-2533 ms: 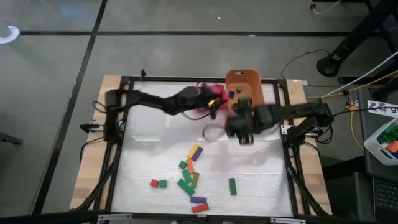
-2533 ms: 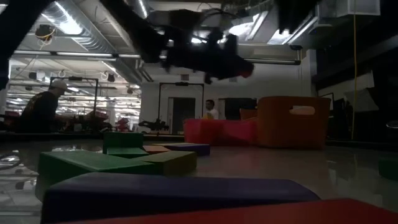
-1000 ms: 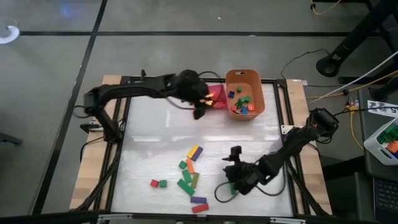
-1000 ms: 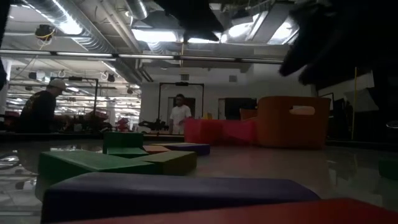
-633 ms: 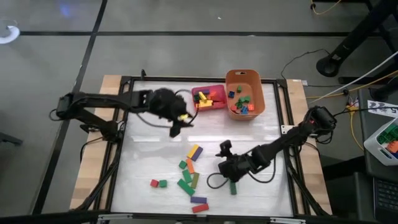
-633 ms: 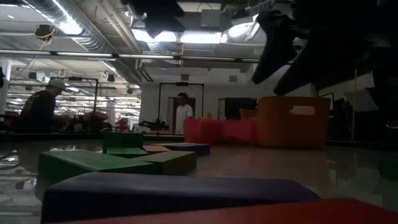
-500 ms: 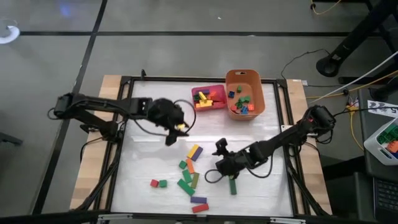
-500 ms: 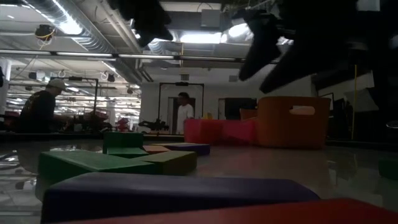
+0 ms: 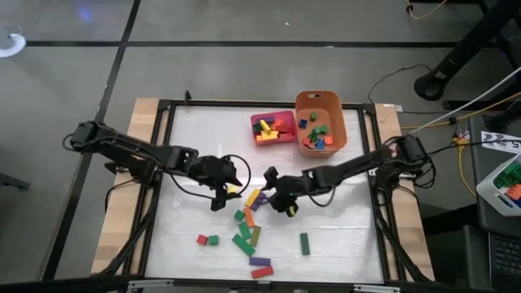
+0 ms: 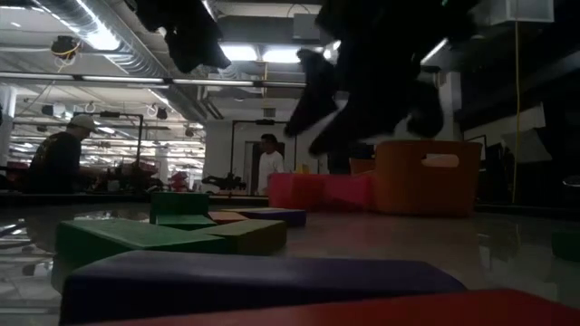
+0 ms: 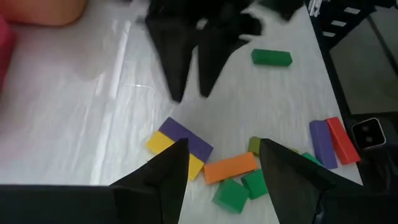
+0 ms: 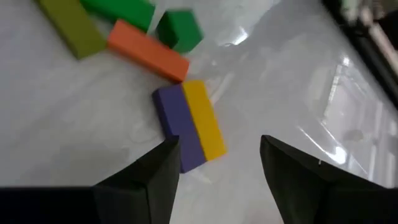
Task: Sort blocks by size
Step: Put the large purple block into the pink bin
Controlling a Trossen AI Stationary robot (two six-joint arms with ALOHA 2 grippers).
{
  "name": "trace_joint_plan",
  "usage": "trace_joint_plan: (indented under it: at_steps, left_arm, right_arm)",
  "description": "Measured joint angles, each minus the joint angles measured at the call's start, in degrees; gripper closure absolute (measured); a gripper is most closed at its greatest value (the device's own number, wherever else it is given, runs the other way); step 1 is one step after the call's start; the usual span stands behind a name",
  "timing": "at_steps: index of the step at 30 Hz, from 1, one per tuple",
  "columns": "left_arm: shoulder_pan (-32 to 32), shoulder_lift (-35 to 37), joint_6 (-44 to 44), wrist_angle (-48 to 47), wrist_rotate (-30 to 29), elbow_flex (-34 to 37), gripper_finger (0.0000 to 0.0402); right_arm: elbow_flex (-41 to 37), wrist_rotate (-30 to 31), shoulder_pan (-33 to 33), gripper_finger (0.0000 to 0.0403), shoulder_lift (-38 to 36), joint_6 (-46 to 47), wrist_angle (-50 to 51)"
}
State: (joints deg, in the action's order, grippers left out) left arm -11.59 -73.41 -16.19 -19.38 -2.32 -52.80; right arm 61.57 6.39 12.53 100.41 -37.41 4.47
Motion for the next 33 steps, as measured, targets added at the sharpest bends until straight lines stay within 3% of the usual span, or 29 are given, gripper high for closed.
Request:
trace_joint_plan:
  at_steps: [16, 22, 33]
  left_arm:
    - [-3.43, 0.00, -0.35, 2.12, -1.99, -0.02, 0.0219]
    - [-3.43, 0.00, -0.37, 2.18, -1.99, -0.02, 0.0219]
    - [-3.43, 0.00, -0.35, 2.32, -1.97, -0.02, 0.0219]
  right_arm:
    - [-0.03, -7.52, -2.86, 0.0182, 11.12, -5.00, -6.69]
    - [0.14, -8.04, -2.86, 0.0182, 11.77, -4.61, -6.44]
    - [0.19, -17.06, -2.86, 0.0183, 11.84, 2.77, -4.60]
